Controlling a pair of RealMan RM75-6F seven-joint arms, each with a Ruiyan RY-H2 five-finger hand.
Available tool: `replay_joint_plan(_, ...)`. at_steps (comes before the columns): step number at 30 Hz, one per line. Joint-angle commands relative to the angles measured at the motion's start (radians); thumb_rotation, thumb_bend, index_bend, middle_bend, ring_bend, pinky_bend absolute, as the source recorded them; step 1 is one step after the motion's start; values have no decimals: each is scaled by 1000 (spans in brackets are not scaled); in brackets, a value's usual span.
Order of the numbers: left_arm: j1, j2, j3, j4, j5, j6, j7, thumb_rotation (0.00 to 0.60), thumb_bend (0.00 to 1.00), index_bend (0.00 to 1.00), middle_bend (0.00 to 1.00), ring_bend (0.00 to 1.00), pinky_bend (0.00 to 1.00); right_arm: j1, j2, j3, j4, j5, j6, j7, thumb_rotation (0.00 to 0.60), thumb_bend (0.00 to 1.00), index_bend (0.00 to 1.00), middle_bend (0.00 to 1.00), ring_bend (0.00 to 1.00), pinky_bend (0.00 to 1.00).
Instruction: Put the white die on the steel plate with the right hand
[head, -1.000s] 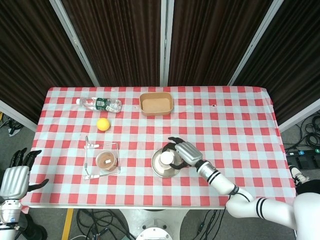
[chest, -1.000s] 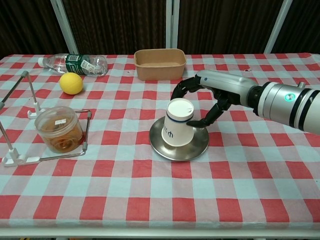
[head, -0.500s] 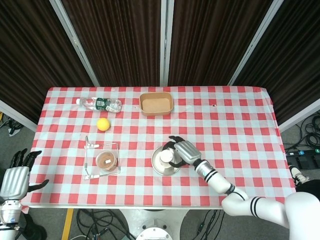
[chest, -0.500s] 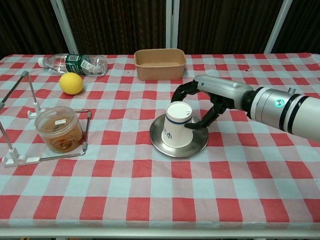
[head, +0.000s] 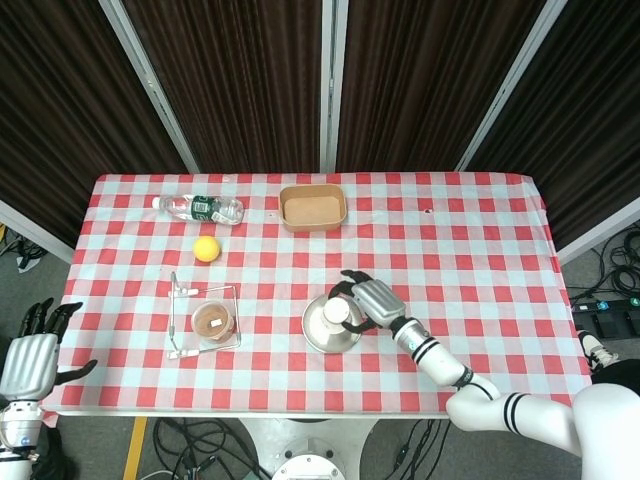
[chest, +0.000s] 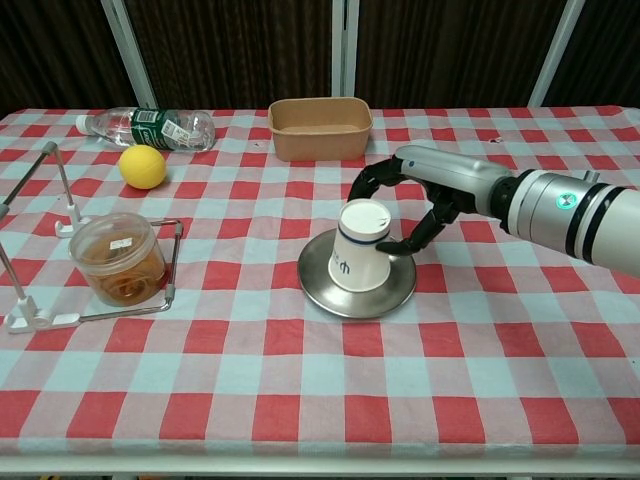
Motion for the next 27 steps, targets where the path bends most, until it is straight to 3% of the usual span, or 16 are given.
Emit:
replay_joint_plan(1,-2,0,-1,0,2,0,2,600,74,162,159,21,21,6,33,-35,-50,-66,-6,23,600,306,556,298,62,91)
replay_joint_plan(7,0,2,-1,-1,4,4,0,600,74,162,159,21,20,1,-2,8,15,5,13,-17,600,306,558,297,62,91)
replay_joint_plan(14,0,0,0,-1,1,-1,4,600,74,162,159,21,20,9,53,-47,-80,-77,-10,43,600,306,560,297,62,91)
replay_joint_plan(22,3,1,-1,0,1,2,0,600,74,163,159,21,20,11,8,7,13,15,2,-34,600,306,560,294,62,90)
replay_joint_plan(27,4,-1,0,1,-2,0,-1,600,75,162,159,21,20,13,45,-29,-71,-39,-13,10,600,307,558,291,62,89)
